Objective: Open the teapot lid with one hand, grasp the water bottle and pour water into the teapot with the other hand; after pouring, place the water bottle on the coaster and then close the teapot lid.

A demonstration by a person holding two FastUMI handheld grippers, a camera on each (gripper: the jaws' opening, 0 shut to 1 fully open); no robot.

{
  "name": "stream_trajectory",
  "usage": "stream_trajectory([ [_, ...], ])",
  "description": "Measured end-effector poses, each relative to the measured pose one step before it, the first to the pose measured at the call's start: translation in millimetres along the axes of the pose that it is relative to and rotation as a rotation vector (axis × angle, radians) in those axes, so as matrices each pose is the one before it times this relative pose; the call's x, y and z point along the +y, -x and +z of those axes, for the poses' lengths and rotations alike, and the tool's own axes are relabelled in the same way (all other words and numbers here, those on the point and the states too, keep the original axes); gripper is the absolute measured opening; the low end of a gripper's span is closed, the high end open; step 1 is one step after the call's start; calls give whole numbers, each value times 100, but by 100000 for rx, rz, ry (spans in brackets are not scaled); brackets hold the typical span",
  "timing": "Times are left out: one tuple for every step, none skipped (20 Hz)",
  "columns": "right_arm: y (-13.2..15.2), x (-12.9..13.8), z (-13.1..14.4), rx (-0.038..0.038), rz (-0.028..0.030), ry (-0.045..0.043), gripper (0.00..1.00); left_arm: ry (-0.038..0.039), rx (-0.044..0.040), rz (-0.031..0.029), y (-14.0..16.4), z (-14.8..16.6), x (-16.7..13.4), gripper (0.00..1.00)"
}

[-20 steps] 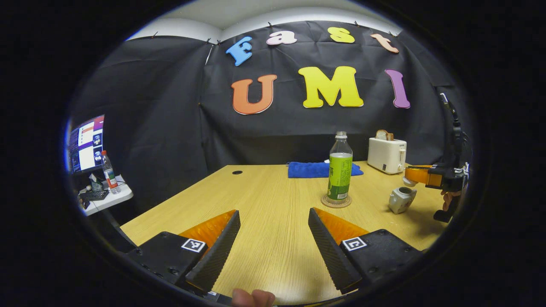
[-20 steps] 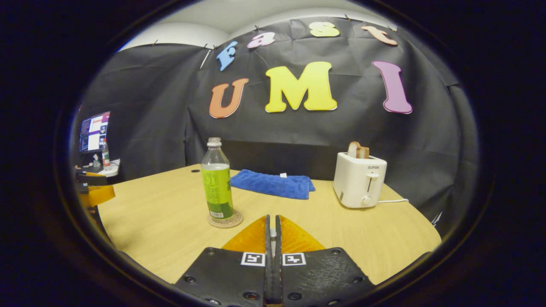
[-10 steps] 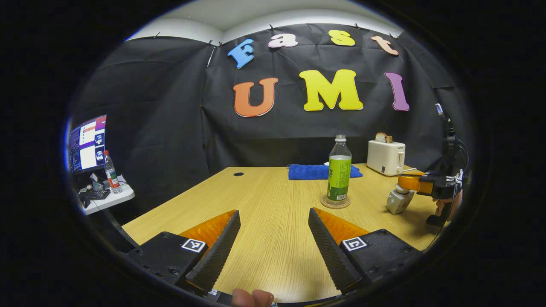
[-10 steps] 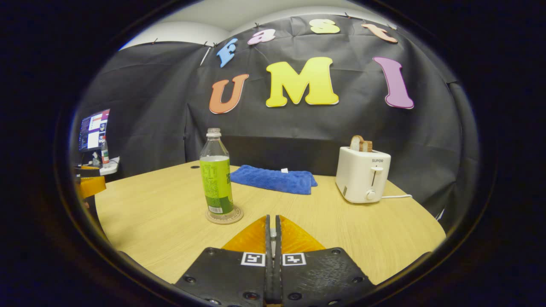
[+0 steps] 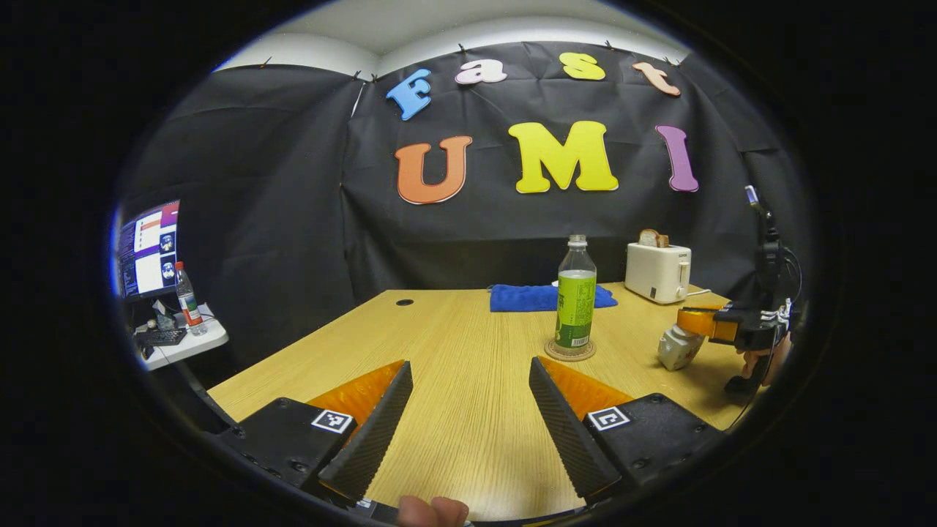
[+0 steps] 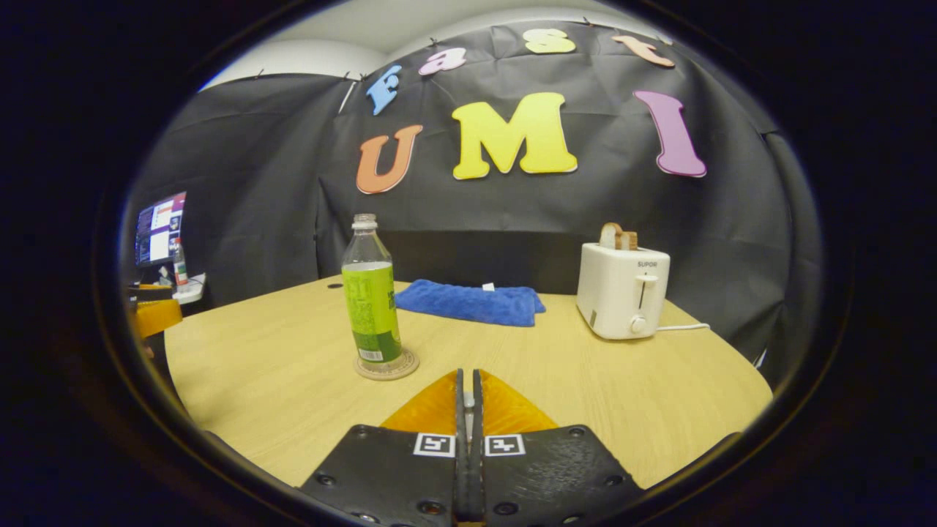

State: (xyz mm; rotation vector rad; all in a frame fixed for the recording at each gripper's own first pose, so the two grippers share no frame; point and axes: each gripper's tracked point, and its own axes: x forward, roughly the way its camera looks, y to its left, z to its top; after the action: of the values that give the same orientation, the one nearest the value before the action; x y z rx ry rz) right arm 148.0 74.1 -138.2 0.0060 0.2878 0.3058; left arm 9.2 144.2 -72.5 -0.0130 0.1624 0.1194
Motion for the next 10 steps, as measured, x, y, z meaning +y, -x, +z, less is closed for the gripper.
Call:
stream_trajectory([
  [111,26,-1,653,421,-810,0,148,-49,-59,52,54,1,100],
  [161,-73,97,-219,120,-764,4,223,30,-238,114,30,-117,100],
  [156,-97,472,-1270,-301,-869,4,236,-37,57,-17,161,-83,100],
  [414,67,907,-2558,618,-1724,10,518,-452,87,39,185,-132,100],
  [231,-16,701,-2858,-31,-2021,15,656,-355,-312,-67,131,-259,100],
  [413,-275,835,-2461,-780,-2132,26,991,-450,-755,32,219,-511,100],
  [510,-206,465,-2038,-857,-1968,30,520,-132,-870,-16,252,-674,100],
  [286,-394,714,-2029,-1891,-1410,48,-185,-622,-975,-40,311,-599,100],
  [613,-565,771,-2060,-2303,-427,61,-352,-1063,-813,-33,488,-703,100],
  [473,-592,759,-1657,-2671,1176,73,-245,-1006,-1652,-33,533,-928,100],
])
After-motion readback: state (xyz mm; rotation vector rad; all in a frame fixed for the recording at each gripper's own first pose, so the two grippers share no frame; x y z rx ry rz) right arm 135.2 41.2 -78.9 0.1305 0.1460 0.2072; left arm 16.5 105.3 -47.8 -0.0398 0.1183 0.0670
